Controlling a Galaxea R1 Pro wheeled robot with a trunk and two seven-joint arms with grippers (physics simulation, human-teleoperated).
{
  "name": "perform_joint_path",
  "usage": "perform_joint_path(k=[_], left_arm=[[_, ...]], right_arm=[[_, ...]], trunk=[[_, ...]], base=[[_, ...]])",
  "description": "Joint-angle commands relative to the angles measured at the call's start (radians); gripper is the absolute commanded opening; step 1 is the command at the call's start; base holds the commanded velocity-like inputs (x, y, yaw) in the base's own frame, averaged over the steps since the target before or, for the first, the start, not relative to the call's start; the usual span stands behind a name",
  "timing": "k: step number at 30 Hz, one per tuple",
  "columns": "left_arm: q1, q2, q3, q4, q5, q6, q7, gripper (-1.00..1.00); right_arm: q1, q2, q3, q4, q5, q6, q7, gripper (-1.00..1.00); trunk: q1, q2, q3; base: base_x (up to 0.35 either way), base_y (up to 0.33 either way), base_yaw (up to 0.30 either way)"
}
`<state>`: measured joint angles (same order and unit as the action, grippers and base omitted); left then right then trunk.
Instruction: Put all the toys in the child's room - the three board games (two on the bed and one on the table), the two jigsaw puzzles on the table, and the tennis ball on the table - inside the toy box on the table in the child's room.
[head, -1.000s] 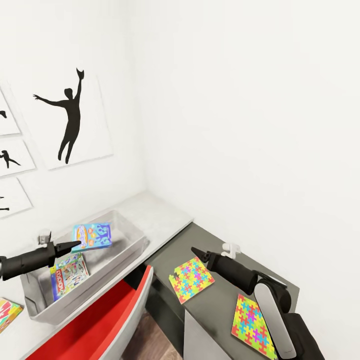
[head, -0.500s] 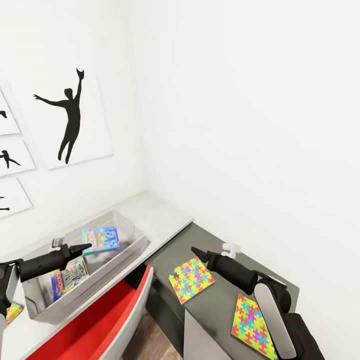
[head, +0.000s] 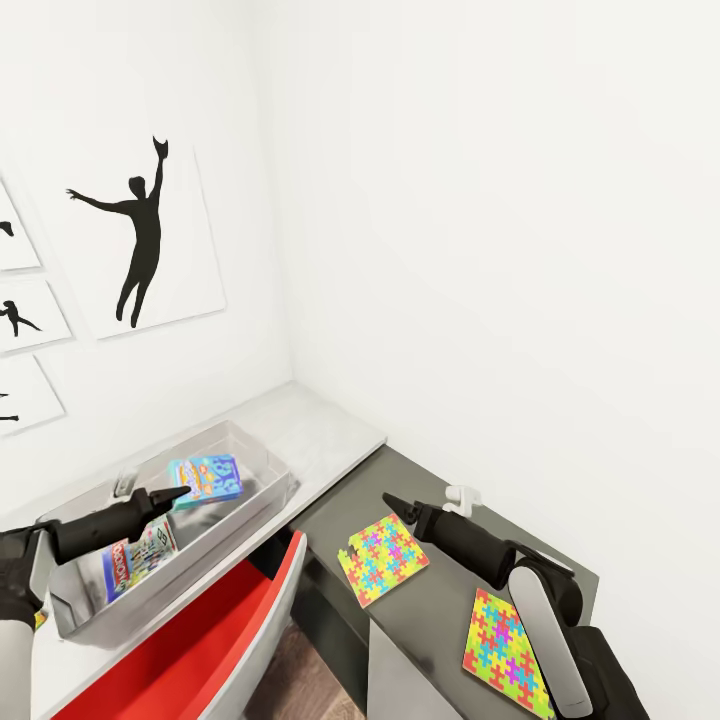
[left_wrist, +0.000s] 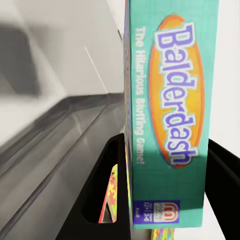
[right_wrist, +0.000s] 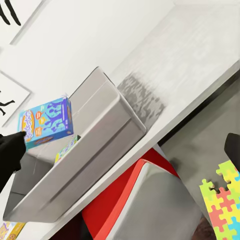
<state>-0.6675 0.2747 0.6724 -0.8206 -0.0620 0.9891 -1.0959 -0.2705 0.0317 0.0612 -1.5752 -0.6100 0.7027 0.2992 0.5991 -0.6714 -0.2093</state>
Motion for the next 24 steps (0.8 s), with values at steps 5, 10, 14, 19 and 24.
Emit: perform_joint_path(k=[5,10,14,19,24], left_arm=[[-0.026,-0.013,0.004,0.0,-0.01,0.003,0.02,-1.0],[-0.035,-0.016,0.004,0.0,-0.009,0.002,0.059,-1.0],[-0.037,-0.023,0.004,0.0,-0.008,-0.001,0.092,-1.0],[-0.038,-0.033,0.004,0.0,-0.007,-0.002,0.127,-1.0],[-0.05,-0.037,0.004,0.0,0.026,-0.005,0.148,-1.0]], right_arm=[[-0.001,0.001,-0.001,-0.002,-0.001,0.006,0.002,1.0],[-0.001,0.001,0.0,-0.002,-0.001,0.006,0.002,1.0],[-0.001,0.0,-0.001,-0.002,-0.001,0.006,0.003,1.0],[-0.001,0.0,-0.001,-0.002,-0.001,0.006,0.003,1.0],[-0.001,0.0,-0.001,-0.002,-0.001,0.006,0.003,1.0]], trunk=[[0.0,-0.001,-0.002],[0.0,-0.001,-0.002],[0.0,-0.001,-0.007],[0.0,-0.001,-0.015],[0.0,-0.001,-0.023]], base=[[0.0,0.0,0.0],[0.0,0.0,0.0],[0.0,0.0,0.0],[0.0,0.0,0.0],[0.0,0.0,0.0]])
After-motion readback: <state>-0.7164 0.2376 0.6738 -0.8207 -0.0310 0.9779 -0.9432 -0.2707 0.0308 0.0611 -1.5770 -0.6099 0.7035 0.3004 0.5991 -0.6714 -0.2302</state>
